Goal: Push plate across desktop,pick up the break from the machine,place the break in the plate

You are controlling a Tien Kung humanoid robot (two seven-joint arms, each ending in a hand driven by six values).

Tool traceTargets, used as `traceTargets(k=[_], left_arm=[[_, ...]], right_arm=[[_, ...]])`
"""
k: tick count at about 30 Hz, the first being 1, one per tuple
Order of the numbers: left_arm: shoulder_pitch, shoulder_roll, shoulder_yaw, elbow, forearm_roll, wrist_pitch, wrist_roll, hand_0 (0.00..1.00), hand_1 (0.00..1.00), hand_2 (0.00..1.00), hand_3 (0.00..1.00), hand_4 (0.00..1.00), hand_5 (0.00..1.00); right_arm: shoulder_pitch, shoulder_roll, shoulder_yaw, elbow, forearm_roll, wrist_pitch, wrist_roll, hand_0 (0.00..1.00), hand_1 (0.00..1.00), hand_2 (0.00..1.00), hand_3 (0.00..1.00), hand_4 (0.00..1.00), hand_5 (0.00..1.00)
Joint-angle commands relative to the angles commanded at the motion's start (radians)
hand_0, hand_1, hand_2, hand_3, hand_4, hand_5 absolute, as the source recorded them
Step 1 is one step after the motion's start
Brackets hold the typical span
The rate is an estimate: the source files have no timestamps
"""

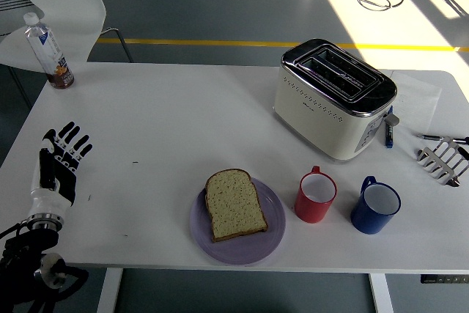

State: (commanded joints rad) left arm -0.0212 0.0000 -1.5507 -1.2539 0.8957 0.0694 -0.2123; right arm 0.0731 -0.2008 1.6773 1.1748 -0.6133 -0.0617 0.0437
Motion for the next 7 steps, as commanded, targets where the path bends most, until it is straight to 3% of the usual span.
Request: traceTargets(k=[3, 7], left_arm=[[0.003, 0.0, -0.013, -0.014, -0.017, -0.04, 0.044, 0.787, 0.796, 0.873, 0.782, 0.518, 0.998], [0.003, 0.0, -0.028, -0.023, -0.037, -0.06, 0.079, 0.786, 0.796, 0.868, 0.779, 0.519, 0.998]], right_arm=[[0.0, 0.0, 0.0, -0.001, -0.001, 0.002, 0.0, 0.769, 0.747, 0.754, 0.749, 0.515, 0.536], [0.001, 0.001, 0.001, -0.003, -0.004, 0.007, -0.003, 0.769, 0.745, 0.752, 0.745, 0.515, 0.536]])
